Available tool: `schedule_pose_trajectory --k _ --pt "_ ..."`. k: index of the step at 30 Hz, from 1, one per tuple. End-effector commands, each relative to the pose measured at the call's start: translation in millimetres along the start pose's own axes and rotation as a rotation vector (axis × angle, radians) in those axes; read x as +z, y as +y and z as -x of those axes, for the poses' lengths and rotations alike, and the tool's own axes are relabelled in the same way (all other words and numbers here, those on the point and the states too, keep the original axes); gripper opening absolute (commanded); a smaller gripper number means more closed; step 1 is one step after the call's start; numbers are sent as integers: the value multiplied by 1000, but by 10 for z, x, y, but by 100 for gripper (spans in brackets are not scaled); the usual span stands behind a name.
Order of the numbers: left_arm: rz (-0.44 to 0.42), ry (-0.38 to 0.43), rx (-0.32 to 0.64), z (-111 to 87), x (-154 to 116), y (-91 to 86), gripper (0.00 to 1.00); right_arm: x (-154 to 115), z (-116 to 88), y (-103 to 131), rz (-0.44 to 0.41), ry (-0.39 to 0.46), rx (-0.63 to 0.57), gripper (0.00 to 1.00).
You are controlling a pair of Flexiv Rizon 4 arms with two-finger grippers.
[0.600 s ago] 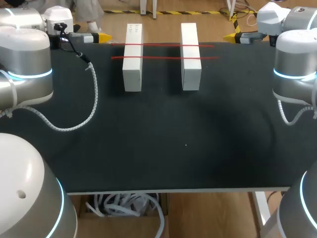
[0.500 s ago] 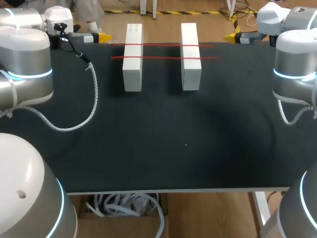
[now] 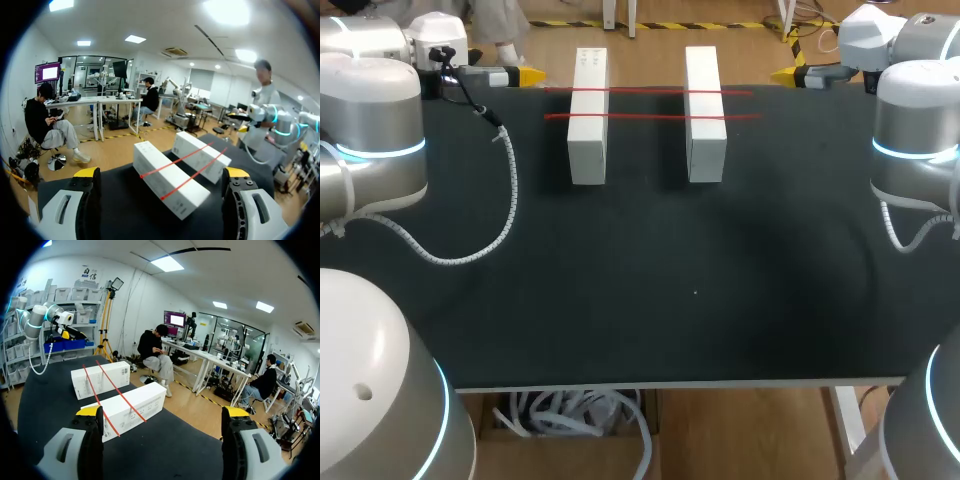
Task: Grab the tape and strap the tape.
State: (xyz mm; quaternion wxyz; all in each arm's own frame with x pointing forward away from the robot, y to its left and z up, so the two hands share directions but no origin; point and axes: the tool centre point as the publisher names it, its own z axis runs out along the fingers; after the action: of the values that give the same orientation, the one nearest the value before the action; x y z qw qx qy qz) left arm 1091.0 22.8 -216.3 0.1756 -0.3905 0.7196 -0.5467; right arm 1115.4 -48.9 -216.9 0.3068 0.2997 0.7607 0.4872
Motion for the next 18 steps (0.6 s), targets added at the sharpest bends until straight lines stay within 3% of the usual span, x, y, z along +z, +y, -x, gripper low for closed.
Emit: schedule_pose_trajectory --k 1,11,15,18 --pt "-5 -2 1 -2 5 13 100 -6 -1 0 0 0 0 100" --pt "-5 -2 1 -2 5 13 100 -6 -1 0 0 0 0 100" --pt "40 52 120 -21 45 30 100 -6 -1 0 0 0 0 100" --pt "17 95 243 -46 39 90 100 -6 -1 0 0 0 0 100"
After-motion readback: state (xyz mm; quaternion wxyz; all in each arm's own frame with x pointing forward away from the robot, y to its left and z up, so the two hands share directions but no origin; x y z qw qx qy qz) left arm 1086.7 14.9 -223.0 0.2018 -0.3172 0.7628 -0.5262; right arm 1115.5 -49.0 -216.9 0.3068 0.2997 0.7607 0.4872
